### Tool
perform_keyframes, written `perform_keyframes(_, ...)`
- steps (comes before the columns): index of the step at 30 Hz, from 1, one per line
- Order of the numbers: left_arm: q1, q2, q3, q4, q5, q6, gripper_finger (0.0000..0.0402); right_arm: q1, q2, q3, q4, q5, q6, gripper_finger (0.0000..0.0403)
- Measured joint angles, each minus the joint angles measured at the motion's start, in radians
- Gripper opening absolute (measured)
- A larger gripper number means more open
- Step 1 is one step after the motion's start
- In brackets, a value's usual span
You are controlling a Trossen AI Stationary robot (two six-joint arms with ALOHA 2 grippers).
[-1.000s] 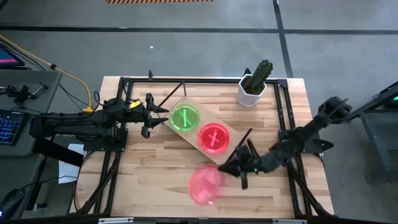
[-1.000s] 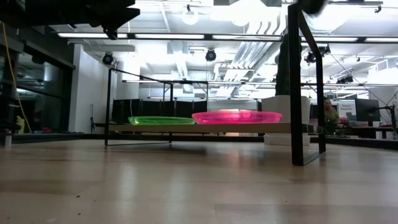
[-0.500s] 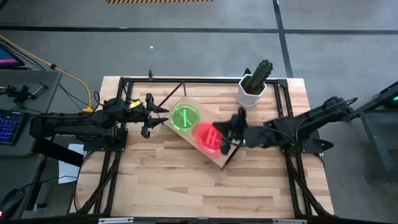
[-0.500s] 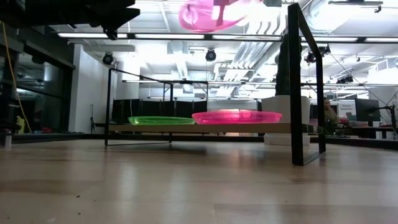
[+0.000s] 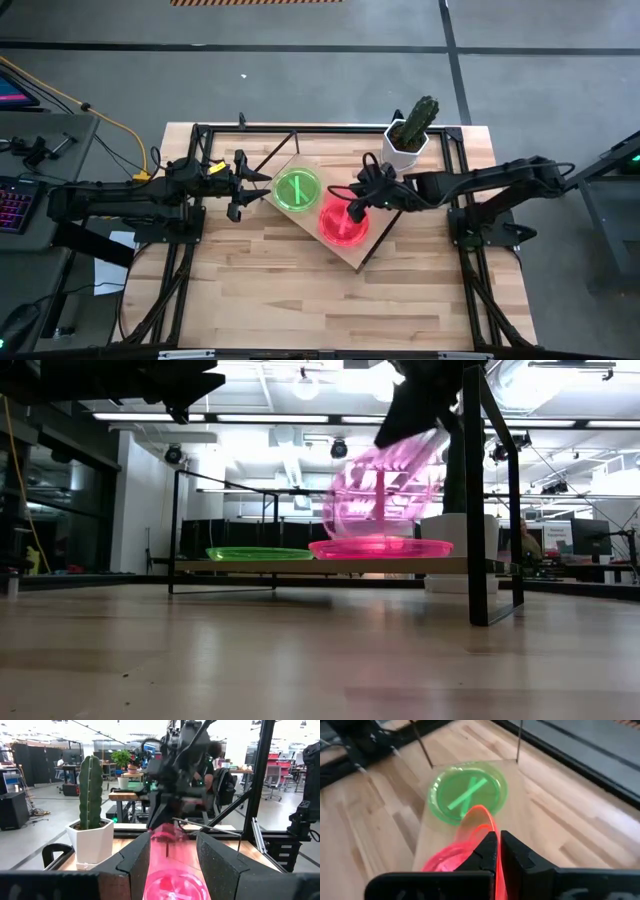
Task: Place and stack plates onto a shelf
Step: Stack the pink plate on top of the other pink plate on the shelf, then return to Home Position
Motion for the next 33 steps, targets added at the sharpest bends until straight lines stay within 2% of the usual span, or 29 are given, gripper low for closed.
perform_keyframes(12, 0.0, 0.0, 0.0, 0.0, 0.0, 0.0, 0.0152, -0.067, 0.0, -0.167, 0.212, -0.193, 0.026, 0.0)
perform_keyframes(18, 0.0, 0.0, 0.0, 0.0, 0.0, 0.0, 0.0152, -0.07, -0.001, -0.171, 0.252, -0.17, 0.001, 0.0)
perform_keyframes(26, 0.0, 0.0, 0.0, -0.01, 0.0, 0.008, 0.0152, -0.069, -0.003, -0.075, 0.268, -0.13, -0.198, 0.0)
perform_keyframes(30, 0.0, 0.0, 0.0, -0.02, 0.0, 0.068, 0.0152, -0.032, -0.027, -0.072, 0.236, -0.133, -0.312, 0.0)
perform_keyframes(33, 0.0, 0.0, 0.0, -0.02, 0.0, 0.078, 0.0152, 0.02, -0.059, -0.075, 0.203, -0.079, -0.348, 0.0)
